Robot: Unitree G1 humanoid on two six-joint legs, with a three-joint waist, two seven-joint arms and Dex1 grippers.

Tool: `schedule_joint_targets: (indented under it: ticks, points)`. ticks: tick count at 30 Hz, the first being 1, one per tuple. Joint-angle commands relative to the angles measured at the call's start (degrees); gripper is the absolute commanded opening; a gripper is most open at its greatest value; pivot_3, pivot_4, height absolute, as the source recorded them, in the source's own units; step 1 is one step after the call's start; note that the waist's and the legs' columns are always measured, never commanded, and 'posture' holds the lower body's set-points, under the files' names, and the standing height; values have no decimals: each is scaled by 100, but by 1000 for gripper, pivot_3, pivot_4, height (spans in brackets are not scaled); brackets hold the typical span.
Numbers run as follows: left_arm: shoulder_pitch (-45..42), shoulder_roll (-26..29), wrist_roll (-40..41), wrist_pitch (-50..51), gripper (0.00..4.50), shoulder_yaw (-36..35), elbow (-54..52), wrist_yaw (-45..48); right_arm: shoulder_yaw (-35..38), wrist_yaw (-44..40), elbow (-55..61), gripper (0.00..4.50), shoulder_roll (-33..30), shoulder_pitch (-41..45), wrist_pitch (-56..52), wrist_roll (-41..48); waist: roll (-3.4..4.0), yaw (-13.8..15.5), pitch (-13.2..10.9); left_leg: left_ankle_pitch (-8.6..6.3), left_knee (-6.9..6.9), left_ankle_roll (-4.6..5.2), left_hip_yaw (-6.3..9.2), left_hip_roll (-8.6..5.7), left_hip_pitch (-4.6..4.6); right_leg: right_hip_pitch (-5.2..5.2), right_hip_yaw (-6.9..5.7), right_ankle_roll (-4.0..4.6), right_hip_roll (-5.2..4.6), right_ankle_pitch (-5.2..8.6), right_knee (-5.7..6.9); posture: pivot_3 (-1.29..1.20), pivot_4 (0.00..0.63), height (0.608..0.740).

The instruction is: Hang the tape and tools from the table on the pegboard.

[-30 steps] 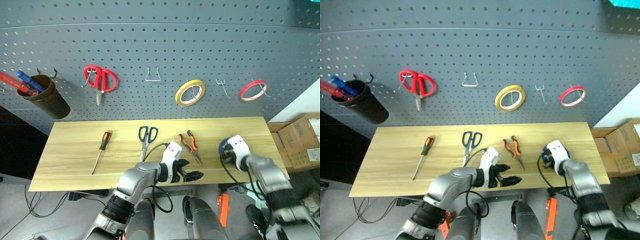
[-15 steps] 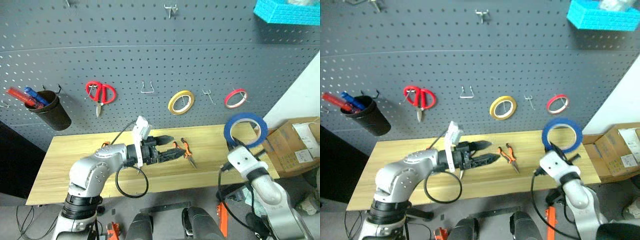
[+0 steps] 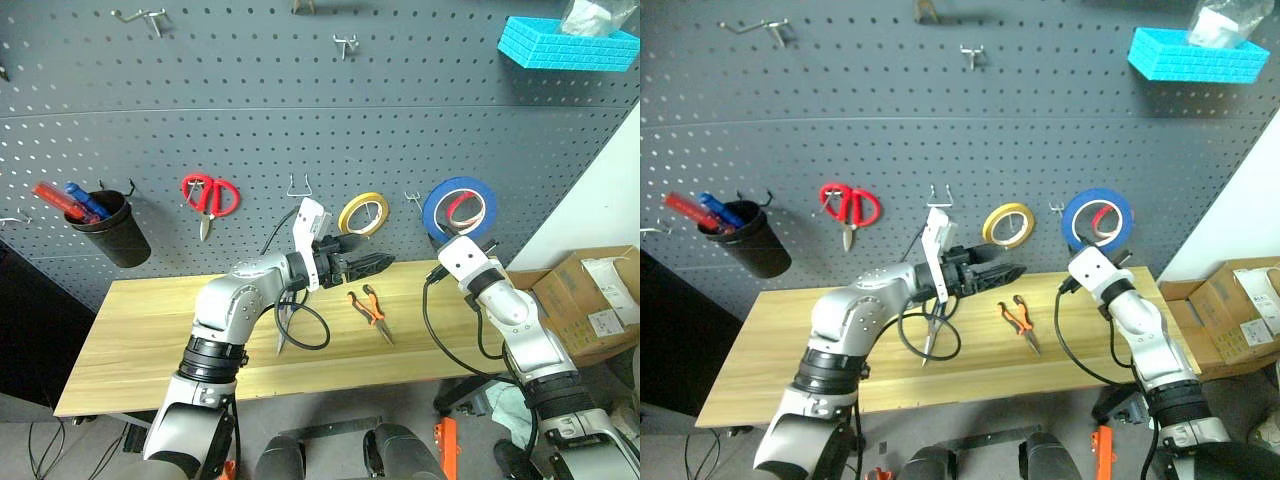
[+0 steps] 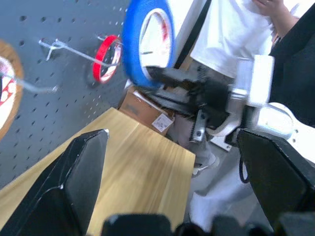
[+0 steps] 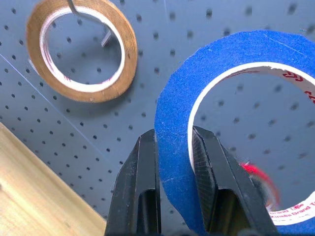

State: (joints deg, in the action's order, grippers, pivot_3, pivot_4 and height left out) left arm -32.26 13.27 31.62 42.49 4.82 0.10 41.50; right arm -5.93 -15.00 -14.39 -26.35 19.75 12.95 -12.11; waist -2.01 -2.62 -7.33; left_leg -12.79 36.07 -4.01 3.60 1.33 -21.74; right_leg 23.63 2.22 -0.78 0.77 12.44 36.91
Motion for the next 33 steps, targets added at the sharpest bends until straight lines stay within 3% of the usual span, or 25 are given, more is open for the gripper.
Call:
schedule_joint_targets:
  ticks: [1, 18, 23, 32, 33]
  points:
    - [8, -80, -3, -107, 4500, 26, -205, -43, 57, -297, -59, 551, 26, 179, 250, 290, 11, -6, 18, 0, -1, 0, -7, 2, 0, 5, 6, 0, 3, 0, 0, 36, 0, 740]
    - [58, 92, 20, -49, 4500, -32, -305, -76, -19, -1398, -550, 551, 371, 495, 292, 907, 14, -11, 70, 6, 4, 11, -51, 1, 72, -41, 53, -9, 8, -10, 15, 55, 5, 740]
    - [47, 90, 18, -50, 4500, -29, -248, -71, 19, -1970, -1129, 551, 316, 875, 205, 1116, 14, -13, 70, 6, 2, 11, -51, 2, 72, -41, 53, -11, 9, -11, 15, 54, 14, 740]
    - [19, 80, 24, -26, 4500, -31, -223, -81, 70, -2233, -1869, 551, 267, 1374, 278, 1118, 14, -10, 70, 6, 0, 11, -52, 2, 74, -41, 54, -11, 9, -11, 16, 59, 31, 740]
    - [20, 86, 24, -25, 4500, -34, -224, -80, 69, -2221, -1895, 899, 268, 1385, 306, 1101, 14, -10, 70, 6, -1, 11, -52, 2, 74, -41, 55, -11, 9, -11, 16, 60, 32, 740]
